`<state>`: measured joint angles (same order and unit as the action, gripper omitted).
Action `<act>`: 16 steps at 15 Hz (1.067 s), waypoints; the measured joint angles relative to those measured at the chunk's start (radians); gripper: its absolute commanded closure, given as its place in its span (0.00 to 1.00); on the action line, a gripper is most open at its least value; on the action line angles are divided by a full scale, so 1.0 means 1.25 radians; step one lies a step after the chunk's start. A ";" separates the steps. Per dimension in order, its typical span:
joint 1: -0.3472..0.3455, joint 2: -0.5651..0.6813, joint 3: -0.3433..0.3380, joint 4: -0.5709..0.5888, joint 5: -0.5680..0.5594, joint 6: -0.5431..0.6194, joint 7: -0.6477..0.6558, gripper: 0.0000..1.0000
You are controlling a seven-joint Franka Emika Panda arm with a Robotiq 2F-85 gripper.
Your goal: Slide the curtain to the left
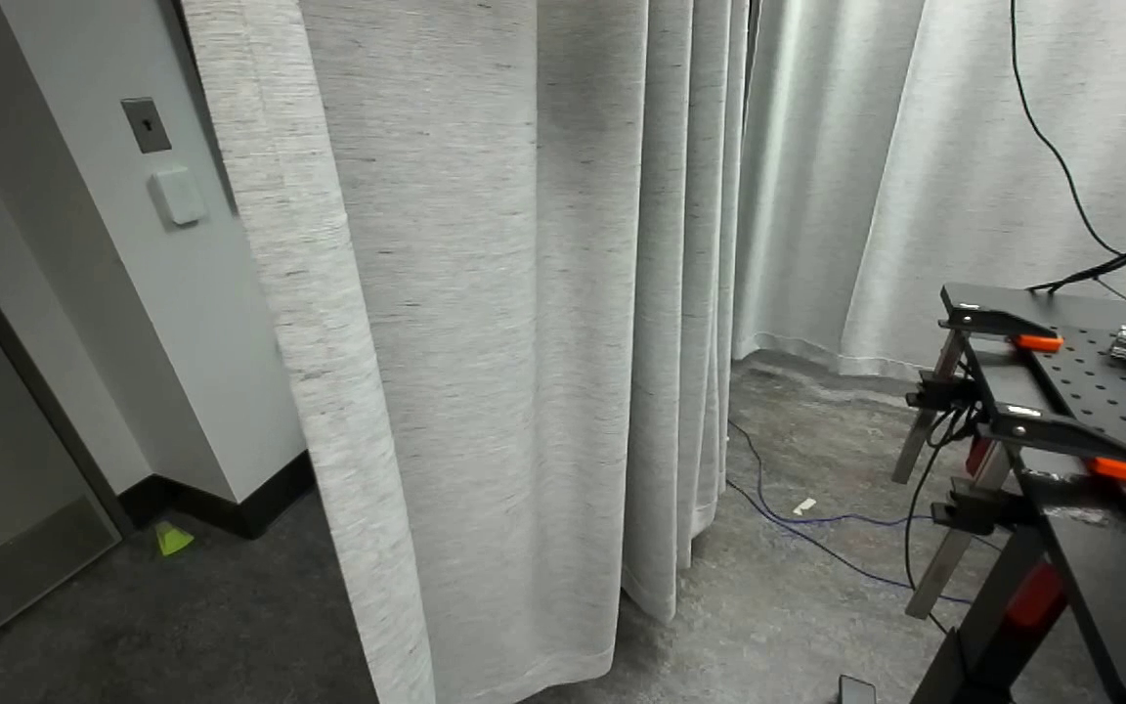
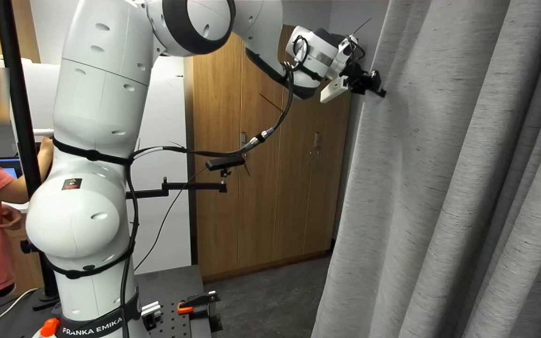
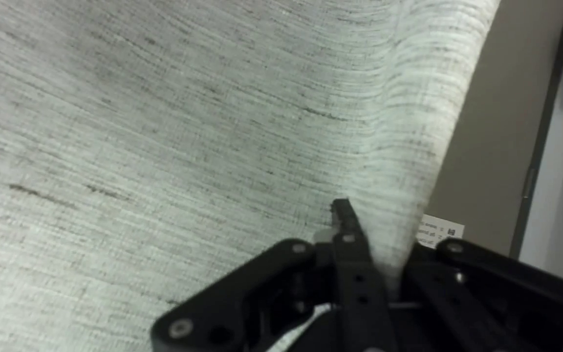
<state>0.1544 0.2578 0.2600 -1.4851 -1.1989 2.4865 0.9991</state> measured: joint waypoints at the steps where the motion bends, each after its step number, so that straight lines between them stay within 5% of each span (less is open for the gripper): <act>1: 0.019 0.005 -0.001 0.008 0.006 0.000 -0.008 0.99; 7: 0.106 0.042 -0.001 0.055 0.047 0.000 -0.048 0.99; 16: 0.136 0.124 0.064 0.166 0.042 0.042 -0.076 0.99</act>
<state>0.3238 0.4123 0.3403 -1.2771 -1.1463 2.5394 0.9036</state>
